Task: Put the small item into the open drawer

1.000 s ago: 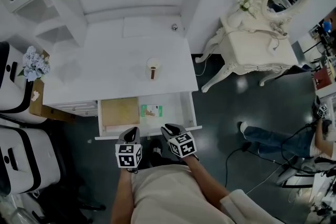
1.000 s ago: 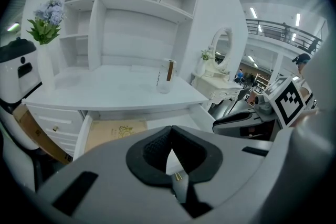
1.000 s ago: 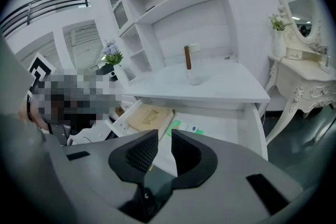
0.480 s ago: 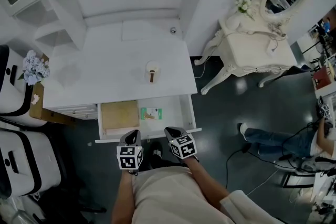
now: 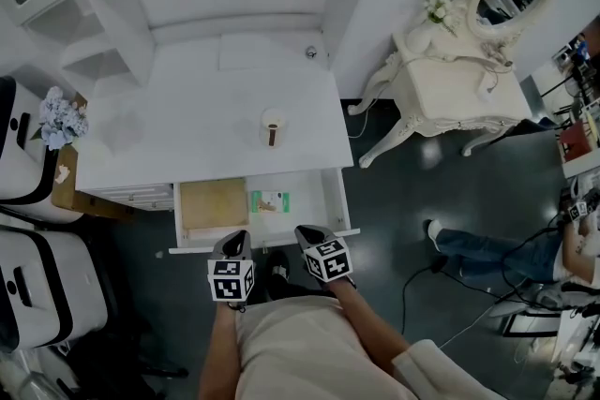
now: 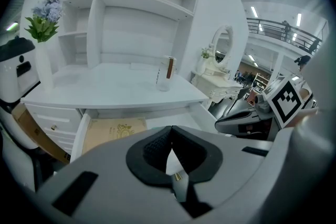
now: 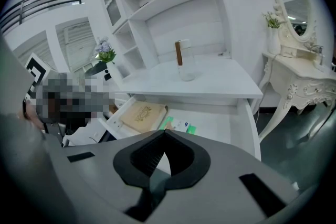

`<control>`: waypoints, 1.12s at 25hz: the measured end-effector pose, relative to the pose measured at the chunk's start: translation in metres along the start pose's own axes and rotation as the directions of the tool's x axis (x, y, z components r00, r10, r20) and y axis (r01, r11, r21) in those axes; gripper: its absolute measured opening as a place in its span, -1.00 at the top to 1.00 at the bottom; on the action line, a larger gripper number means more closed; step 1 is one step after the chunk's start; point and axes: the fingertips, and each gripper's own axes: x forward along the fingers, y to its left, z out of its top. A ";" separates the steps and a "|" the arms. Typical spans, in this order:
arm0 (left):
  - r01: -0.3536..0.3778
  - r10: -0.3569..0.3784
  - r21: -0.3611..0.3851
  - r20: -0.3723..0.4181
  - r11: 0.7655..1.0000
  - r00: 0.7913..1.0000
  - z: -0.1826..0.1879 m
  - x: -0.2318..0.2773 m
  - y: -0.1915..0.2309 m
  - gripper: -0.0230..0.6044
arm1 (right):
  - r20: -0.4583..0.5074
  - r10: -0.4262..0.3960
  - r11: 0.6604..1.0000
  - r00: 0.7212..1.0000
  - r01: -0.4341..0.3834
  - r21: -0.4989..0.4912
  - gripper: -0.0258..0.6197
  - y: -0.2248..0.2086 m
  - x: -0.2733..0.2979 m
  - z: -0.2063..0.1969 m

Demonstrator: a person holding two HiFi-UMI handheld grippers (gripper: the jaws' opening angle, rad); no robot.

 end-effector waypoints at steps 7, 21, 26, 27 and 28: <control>-0.013 0.013 -0.003 -0.005 1.000 1.000 -0.003 -0.001 0.006 0.87 | -0.008 -0.002 1.000 1.000 0.002 -0.007 0.84 0.000 0.003 0.000; -0.010 0.010 0.011 -0.011 1.000 1.000 -0.007 -0.002 0.005 0.87 | -0.012 0.001 1.000 1.000 -0.001 0.007 0.84 0.001 0.003 -0.002; -0.002 0.002 0.019 -0.020 1.000 1.000 -0.010 -0.002 0.004 0.87 | -0.010 0.006 1.000 1.000 -0.006 0.002 0.84 0.003 0.005 -0.002; -0.001 0.002 0.019 -0.022 1.000 1.000 -0.010 -0.002 0.004 0.87 | -0.011 0.006 1.000 1.000 -0.006 0.000 0.84 0.003 0.005 -0.002; -0.001 0.001 0.019 -0.024 1.000 1.000 -0.011 -0.002 0.004 0.87 | -0.012 0.007 1.000 1.000 -0.007 -0.001 0.84 0.004 0.005 -0.002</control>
